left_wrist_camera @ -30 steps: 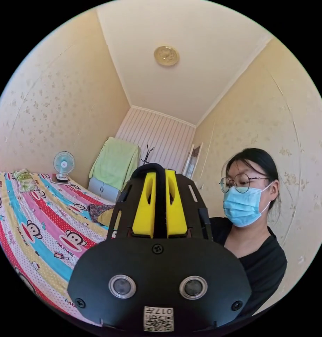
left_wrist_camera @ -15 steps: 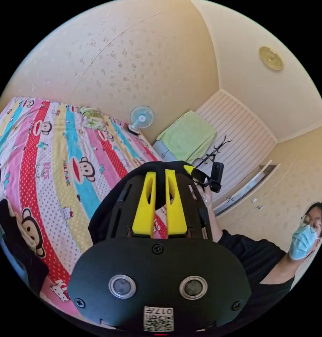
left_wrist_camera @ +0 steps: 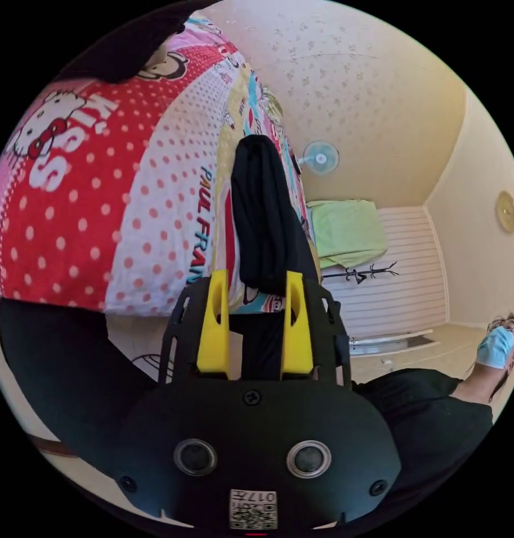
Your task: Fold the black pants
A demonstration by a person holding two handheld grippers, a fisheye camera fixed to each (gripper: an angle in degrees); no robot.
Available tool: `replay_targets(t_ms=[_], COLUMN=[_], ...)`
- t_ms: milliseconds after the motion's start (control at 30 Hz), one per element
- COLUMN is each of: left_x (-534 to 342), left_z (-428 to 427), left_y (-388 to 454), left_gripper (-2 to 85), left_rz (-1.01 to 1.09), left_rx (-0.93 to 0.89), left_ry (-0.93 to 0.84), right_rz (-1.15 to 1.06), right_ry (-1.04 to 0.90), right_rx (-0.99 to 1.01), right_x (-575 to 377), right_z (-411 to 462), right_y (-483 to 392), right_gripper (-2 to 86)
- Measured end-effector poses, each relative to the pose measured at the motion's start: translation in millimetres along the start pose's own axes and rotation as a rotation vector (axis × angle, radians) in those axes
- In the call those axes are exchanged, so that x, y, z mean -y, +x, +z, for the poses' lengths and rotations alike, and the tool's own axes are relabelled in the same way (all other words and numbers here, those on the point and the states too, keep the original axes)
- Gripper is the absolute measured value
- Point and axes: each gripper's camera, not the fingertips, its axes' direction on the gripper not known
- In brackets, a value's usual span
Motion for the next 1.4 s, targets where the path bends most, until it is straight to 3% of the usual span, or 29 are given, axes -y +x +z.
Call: replay_targets(t_ms=[200,300,400,467,633,767,933,1167,1400], left_x=[95,131,139,112,63,22,-40,-55,-47], left_z=[0,25,67,69,61,40,-15,-168,-357], left_y=[73,75,54,52,37,52,89,166,240], left_gripper=[19.7,20.0,18.9,14.6,11.5,10.6,10.3,10.1,10.0], left_rz=[0.186,0.133,0.059,0.086,-0.087,-0.073,-0.050,0.142,0.453], left_rx=[0.049,0.038,0.144,0.168,-0.044,-0.080,-0.188,-0.125,0.114], left_ry=[0.013,0.016,-0.100,0.007,0.036,-0.090,-0.104,0.230,0.703], right_rz=[-0.048,0.015,0.127,0.128,0.157,0.147,-0.026,-0.364,-0.968], right_ry=[0.153,0.153,-0.005,0.066,-0.042,-0.147,-0.177,-0.278,-0.379], right_rx=[0.066,0.078,-0.002,-0.073,0.231,0.436,0.597,0.678,0.736], right_x=[96,142,164,150,104,62,-13,24,110], right_z=[-29,0,60,62,55,35,-9,-5,79], right_y=[-13,-15,-2,-4,28,45,-2,-142,-408], right_gripper=[17.6,20.0,19.5,17.8,14.2,12.8,11.3,10.1,10.0])
